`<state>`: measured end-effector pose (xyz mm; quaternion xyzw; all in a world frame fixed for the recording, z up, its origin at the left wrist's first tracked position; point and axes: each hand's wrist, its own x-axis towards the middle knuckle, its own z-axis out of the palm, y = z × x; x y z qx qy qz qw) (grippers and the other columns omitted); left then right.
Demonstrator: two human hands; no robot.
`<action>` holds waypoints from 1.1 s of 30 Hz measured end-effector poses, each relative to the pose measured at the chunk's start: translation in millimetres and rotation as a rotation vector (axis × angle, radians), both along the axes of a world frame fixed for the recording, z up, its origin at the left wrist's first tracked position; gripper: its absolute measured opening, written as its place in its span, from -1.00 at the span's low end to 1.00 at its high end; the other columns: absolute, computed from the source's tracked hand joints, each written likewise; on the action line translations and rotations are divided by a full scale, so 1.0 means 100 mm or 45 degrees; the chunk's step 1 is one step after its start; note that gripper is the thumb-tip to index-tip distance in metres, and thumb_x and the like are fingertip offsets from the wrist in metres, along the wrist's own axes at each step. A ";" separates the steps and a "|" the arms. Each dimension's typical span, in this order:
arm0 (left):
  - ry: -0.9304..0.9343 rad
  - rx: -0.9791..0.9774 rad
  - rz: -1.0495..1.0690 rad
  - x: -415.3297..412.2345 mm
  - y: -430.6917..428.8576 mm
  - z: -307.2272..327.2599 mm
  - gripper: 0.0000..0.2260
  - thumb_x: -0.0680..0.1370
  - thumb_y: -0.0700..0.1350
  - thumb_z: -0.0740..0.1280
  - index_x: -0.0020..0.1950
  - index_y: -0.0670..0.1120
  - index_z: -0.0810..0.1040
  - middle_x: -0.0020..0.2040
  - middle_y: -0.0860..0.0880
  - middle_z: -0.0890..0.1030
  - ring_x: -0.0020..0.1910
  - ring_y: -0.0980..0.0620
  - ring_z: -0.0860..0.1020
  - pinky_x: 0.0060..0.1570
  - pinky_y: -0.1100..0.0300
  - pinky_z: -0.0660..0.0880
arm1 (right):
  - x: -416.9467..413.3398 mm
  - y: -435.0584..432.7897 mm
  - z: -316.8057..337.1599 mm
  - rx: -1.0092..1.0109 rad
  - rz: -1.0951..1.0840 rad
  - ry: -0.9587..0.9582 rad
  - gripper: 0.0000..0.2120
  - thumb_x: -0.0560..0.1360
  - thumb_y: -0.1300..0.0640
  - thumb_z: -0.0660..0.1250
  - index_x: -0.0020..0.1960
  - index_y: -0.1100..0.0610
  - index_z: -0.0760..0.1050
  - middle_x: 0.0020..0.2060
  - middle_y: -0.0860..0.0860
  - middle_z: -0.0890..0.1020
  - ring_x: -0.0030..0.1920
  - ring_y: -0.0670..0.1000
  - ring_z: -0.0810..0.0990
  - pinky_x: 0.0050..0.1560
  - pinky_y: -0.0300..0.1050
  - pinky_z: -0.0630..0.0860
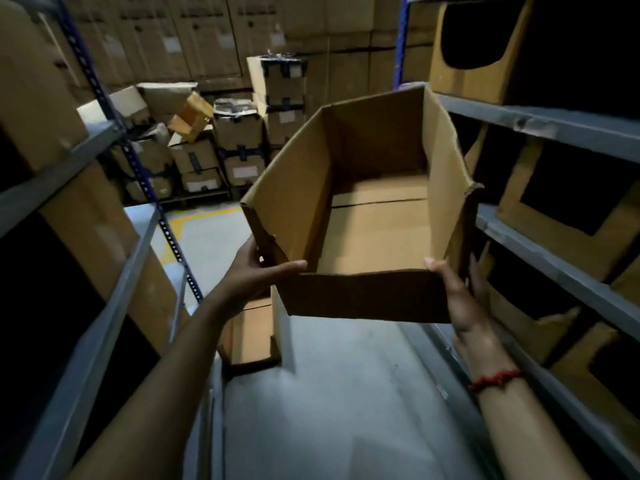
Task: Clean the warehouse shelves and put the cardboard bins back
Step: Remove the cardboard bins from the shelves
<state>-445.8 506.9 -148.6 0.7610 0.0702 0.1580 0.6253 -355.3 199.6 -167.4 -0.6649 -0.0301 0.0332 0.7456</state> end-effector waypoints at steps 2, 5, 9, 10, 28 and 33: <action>0.113 -0.241 -0.054 -0.01 0.16 0.03 -0.63 0.47 0.12 0.43 0.23 0.01 0.56 -0.06 -0.01 0.66 -0.10 -0.01 0.68 -0.16 0.02 0.58 | 0.19 0.15 -0.34 -0.023 0.058 0.094 -0.37 0.27 -0.31 0.52 0.22 0.02 0.58 0.03 0.03 0.70 0.05 0.08 0.69 -0.09 -0.03 0.65; 0.401 -0.491 -0.082 0.11 0.54 0.04 -0.40 0.54 0.43 0.08 0.26 0.02 0.57 -0.20 -0.02 0.66 -0.21 -0.05 0.67 -0.11 -0.10 0.56 | 0.39 0.37 -0.77 -0.091 0.117 0.212 -0.22 0.20 -0.41 0.50 0.30 -0.04 0.52 0.12 0.04 0.67 0.09 0.08 0.67 -0.10 -0.03 0.65; 0.893 -0.286 -0.108 0.48 0.99 -0.16 -0.05 0.23 0.54 0.39 0.35 -0.15 0.48 0.00 -0.26 0.69 0.01 -0.27 0.68 0.03 -0.20 0.59 | 0.56 0.65 -1.13 -0.145 0.155 0.229 -0.22 0.20 -0.26 0.51 0.38 -0.11 0.44 0.17 -0.01 0.63 0.14 0.05 0.64 0.06 0.04 0.62; 0.977 -0.270 -0.078 0.60 1.09 -0.26 0.00 0.13 0.47 0.52 0.36 -0.15 0.46 0.07 -0.29 0.67 0.04 -0.27 0.67 0.07 -0.19 0.60 | 0.63 0.71 -1.23 -0.180 0.170 0.260 -0.16 0.18 -0.29 0.52 0.41 -0.14 0.41 0.21 -0.02 0.60 0.18 0.05 0.62 0.15 0.11 0.59; 0.996 0.128 0.344 2.01 1.54 -2.10 -0.85 0.64 -0.21 0.25 0.18 -0.10 0.53 -0.05 -0.04 0.60 -0.11 0.02 0.61 -0.25 0.22 0.50 | 2.36 1.34 -1.89 -0.442 0.587 0.610 -0.03 0.10 -0.61 0.36 0.45 -0.33 0.27 0.35 -0.04 0.50 0.29 0.06 0.50 0.37 0.27 0.40; 0.984 0.185 0.392 2.53 1.67 -2.48 -0.75 0.65 -0.21 0.24 0.32 -0.07 0.49 -0.10 0.09 0.56 -0.14 0.15 0.57 -0.25 0.29 0.45 | 3.32 1.68 -2.12 -0.547 0.638 0.836 -0.19 0.38 -0.45 0.32 0.54 -0.23 0.17 0.38 -0.05 0.41 0.38 0.17 0.40 0.31 0.27 0.38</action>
